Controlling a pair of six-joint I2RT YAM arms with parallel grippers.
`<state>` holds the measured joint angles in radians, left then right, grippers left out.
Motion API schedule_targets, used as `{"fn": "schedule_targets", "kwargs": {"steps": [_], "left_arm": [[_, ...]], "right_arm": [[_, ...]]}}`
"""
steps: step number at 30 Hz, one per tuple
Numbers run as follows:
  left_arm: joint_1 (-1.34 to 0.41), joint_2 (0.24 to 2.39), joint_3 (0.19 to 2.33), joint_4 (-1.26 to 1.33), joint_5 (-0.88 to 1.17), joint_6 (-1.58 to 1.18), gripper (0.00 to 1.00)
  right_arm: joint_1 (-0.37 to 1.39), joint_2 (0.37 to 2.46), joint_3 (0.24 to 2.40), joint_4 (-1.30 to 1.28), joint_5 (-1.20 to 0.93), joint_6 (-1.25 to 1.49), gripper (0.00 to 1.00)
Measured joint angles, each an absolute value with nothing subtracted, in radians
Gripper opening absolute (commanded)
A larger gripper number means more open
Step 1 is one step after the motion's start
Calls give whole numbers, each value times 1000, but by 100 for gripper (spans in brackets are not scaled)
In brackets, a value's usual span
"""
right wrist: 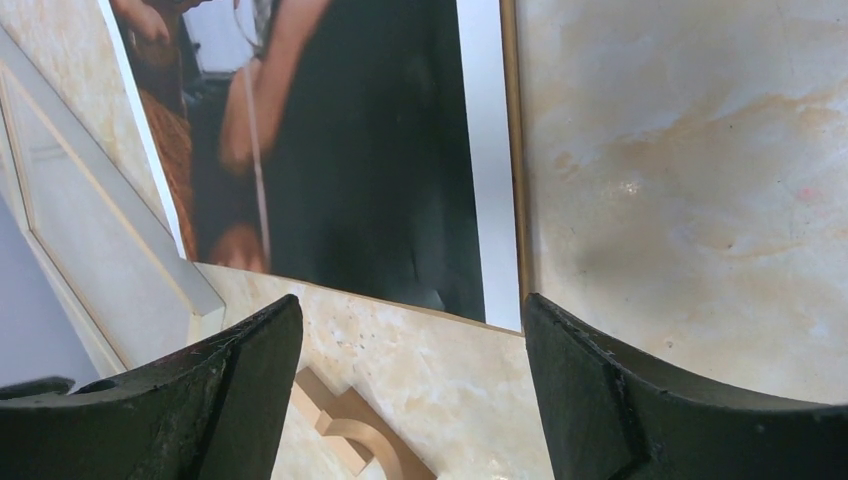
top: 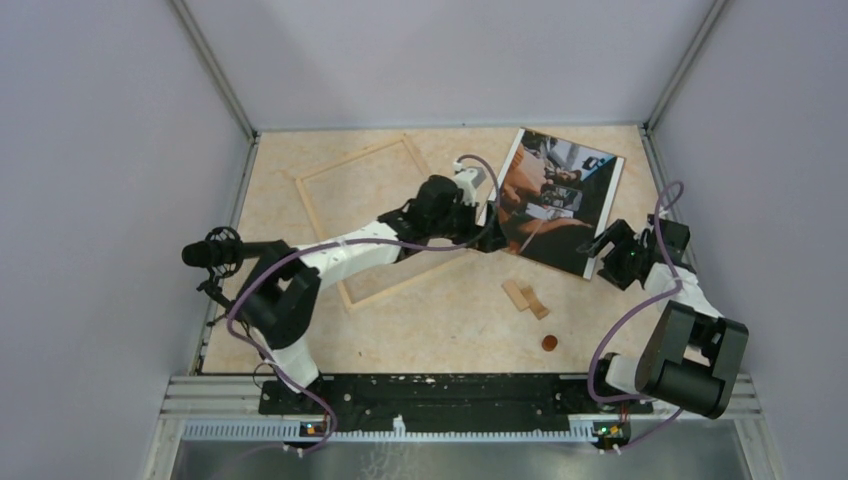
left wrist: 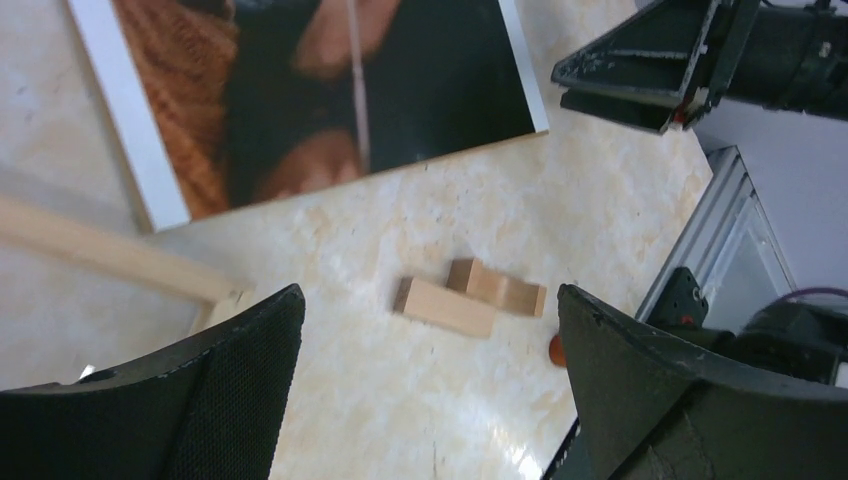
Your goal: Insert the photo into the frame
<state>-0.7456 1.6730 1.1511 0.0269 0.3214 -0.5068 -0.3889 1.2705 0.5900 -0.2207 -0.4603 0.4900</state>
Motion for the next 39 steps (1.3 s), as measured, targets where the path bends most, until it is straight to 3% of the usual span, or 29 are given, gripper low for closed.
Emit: {"fn": "schedule_targets", "kwargs": {"steps": [6, 17, 39], "left_arm": [[-800, 1894, 1356, 50, 257, -511, 99], [-799, 2126, 1477, 51, 214, -542, 99], [-798, 2153, 1462, 105, 215, -586, 99]], "right_arm": [[-389, 1270, 576, -228, -470, 474, 79], [-389, 1285, 576, -219, -473, 455, 73], [-391, 1314, 551, -191, -509, 452, 69]]}}
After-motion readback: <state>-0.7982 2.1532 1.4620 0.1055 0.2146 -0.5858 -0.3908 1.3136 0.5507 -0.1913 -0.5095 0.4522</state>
